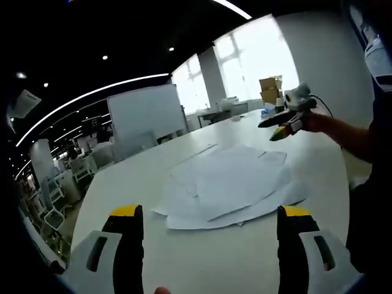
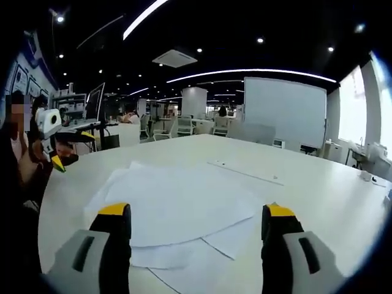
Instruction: Organize the stack of printing papers by aligning and flattening the scattered papers on the table
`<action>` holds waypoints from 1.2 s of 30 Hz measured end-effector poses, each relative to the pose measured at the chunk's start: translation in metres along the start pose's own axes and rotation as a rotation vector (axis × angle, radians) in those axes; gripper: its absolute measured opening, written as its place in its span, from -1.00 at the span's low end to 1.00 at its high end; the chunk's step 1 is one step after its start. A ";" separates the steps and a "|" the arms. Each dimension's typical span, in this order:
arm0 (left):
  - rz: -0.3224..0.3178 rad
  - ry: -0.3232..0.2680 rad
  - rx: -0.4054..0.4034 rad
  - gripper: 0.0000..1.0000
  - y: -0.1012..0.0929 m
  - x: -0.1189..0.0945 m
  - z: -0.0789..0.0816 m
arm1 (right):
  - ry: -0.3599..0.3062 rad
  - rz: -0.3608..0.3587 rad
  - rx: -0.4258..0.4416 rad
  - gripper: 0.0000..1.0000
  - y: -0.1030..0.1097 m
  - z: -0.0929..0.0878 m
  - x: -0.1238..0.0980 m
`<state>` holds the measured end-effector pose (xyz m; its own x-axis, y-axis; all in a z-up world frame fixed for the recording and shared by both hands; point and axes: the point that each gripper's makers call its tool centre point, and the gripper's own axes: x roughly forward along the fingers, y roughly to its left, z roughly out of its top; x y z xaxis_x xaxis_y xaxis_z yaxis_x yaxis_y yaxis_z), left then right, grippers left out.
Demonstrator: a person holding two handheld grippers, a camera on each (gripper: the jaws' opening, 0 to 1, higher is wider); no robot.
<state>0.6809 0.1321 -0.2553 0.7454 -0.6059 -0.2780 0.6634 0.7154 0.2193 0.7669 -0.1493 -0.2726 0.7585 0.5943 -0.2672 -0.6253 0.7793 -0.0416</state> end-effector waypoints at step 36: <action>-0.007 -0.028 -0.002 0.85 -0.002 -0.005 0.010 | -0.004 0.004 0.032 0.64 -0.011 -0.001 0.032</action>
<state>0.6765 0.1307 -0.2453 0.7421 -0.6208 -0.2529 0.6687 0.7117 0.2153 0.7979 -0.1387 -0.2815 0.7570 0.5981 -0.2630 -0.6220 0.7830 -0.0096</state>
